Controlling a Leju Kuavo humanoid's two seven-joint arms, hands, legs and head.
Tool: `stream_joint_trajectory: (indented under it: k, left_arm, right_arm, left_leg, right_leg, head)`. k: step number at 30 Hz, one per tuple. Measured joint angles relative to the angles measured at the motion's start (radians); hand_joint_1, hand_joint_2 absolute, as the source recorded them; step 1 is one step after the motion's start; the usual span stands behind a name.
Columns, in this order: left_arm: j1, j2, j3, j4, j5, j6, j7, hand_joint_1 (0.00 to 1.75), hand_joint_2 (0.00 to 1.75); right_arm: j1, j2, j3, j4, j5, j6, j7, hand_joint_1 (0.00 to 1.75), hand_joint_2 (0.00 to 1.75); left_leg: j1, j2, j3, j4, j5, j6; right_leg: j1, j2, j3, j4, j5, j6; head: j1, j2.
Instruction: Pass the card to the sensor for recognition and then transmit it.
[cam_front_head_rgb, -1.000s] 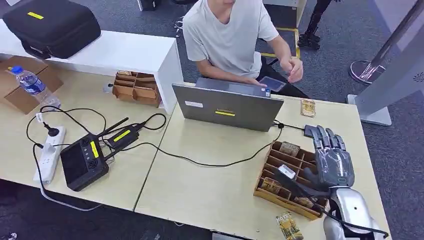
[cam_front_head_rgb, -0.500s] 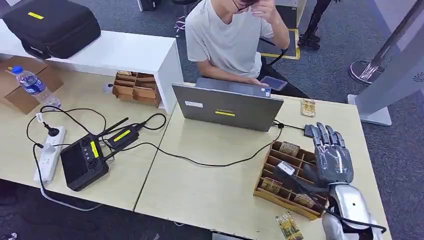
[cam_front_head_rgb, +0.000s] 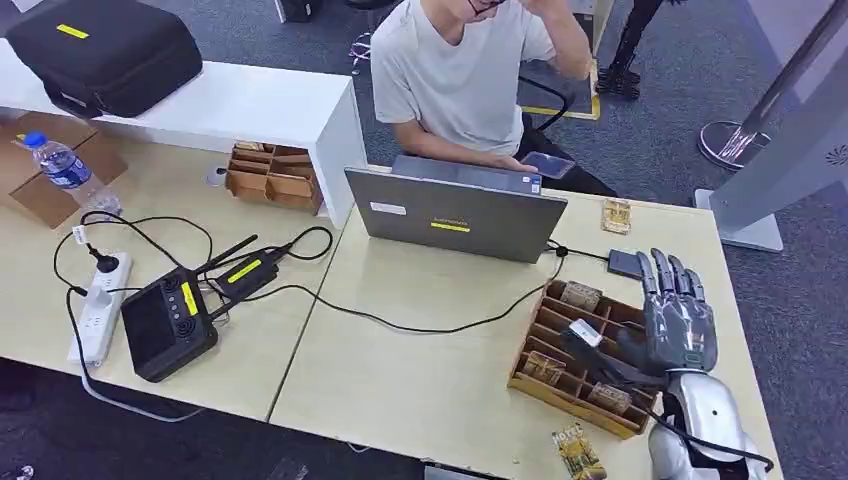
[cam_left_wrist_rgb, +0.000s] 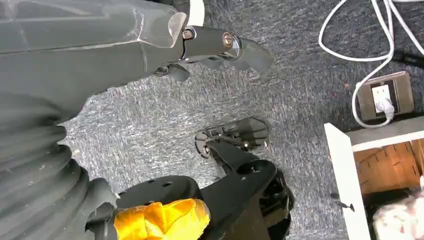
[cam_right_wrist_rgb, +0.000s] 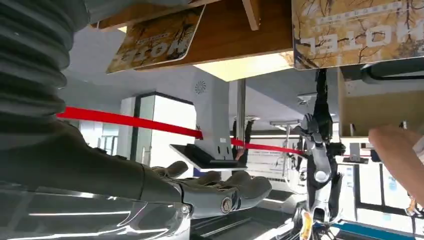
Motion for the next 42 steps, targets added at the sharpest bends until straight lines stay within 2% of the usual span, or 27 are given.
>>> stream_joint_trajectory:
  k: [42]
  left_arm:
    - [0.001,0.008,0.001,0.0,0.009,0.006,0.003,0.0,1.75]
  right_arm:
    - [0.016,0.0,-0.037,0.001,0.019,-0.009,-0.003,0.0,1.75]
  left_leg:
    - [0.0,0.0,0.001,0.0,0.0,0.0]
  right_leg:
    - [0.0,0.0,0.001,0.0,0.0,0.0]
  head:
    - [0.0,0.0]
